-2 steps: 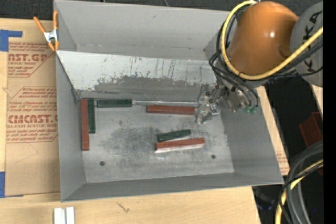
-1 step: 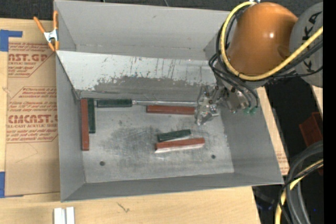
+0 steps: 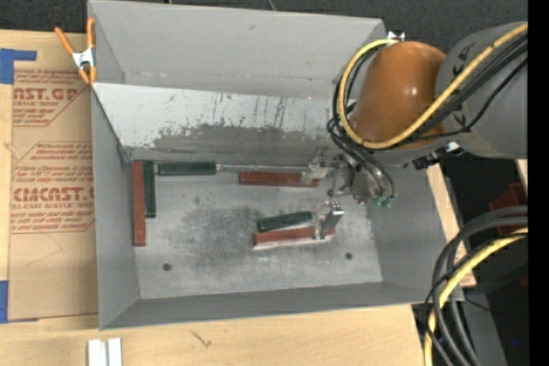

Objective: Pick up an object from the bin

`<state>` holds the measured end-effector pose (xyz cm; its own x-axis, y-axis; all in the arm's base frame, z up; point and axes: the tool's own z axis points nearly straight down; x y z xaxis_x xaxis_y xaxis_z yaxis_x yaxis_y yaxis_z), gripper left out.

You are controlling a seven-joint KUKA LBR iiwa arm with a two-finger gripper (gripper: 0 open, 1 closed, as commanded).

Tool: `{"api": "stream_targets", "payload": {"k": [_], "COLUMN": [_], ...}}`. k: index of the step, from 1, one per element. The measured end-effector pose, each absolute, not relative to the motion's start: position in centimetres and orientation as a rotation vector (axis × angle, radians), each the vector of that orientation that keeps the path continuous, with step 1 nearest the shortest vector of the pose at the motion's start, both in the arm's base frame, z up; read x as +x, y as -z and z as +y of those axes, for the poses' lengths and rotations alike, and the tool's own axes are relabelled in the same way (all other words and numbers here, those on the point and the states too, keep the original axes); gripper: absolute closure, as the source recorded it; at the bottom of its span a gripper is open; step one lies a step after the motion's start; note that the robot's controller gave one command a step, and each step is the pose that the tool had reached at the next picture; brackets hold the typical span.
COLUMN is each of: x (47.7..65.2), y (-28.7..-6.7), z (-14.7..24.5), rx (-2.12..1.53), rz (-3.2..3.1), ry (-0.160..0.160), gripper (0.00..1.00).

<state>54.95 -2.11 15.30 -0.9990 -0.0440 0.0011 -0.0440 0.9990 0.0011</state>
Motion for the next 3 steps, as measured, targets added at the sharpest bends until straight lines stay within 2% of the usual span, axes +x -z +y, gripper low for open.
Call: {"api": "stream_targets", "payload": {"k": [1,2,3], "x": [55.0,53.6,53.6], "y": [-15.4,-7.4,-7.4], "z": [-2.1,-1.6,-1.6], "rx": [0.069,0.125,0.125], "rz": [-3.142,-3.137,-3.137], "ry": [0.002,0.002,0.002], "gripper": [0.0,1.0,1.0]}}
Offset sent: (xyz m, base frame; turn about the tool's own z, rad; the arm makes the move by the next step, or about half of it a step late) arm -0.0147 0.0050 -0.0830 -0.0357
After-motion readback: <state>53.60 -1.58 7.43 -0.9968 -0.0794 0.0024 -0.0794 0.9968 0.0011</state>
